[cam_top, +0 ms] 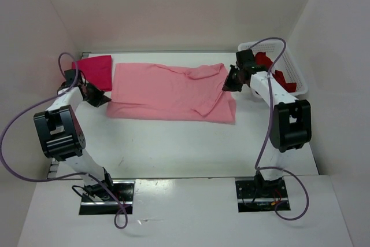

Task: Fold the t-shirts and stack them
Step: Fold the flattened tshirt in 1/3 of the way

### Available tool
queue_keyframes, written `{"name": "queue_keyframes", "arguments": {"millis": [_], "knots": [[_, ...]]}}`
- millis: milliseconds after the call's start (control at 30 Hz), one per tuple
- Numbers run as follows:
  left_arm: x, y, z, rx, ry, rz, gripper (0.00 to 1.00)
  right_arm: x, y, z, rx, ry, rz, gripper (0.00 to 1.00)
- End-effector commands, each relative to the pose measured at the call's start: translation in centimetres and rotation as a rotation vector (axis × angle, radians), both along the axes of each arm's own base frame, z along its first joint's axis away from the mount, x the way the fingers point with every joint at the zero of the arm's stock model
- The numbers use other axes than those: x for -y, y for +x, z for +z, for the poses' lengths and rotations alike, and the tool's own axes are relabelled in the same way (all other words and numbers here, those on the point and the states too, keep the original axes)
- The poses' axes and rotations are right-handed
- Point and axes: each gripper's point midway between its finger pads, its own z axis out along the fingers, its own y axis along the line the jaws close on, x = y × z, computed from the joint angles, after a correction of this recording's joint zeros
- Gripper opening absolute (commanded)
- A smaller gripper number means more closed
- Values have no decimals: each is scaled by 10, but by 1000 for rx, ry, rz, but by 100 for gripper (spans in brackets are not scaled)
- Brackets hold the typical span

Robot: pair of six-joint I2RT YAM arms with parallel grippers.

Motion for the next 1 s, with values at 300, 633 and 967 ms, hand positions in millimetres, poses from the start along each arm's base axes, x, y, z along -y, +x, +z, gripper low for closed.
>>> {"name": "queue_keyframes", "arguments": {"millis": [300,633,967], "knots": [[-12,57,-23,-20,81,22,0,39,79,-3,84,-88,-68,0],[-9,66,-13,30,114,-4,40,47,100,-1,110,-114,-89,12],[0,0,19,93,121,25,48,34,-2,5,106,19,-76,1]]}}
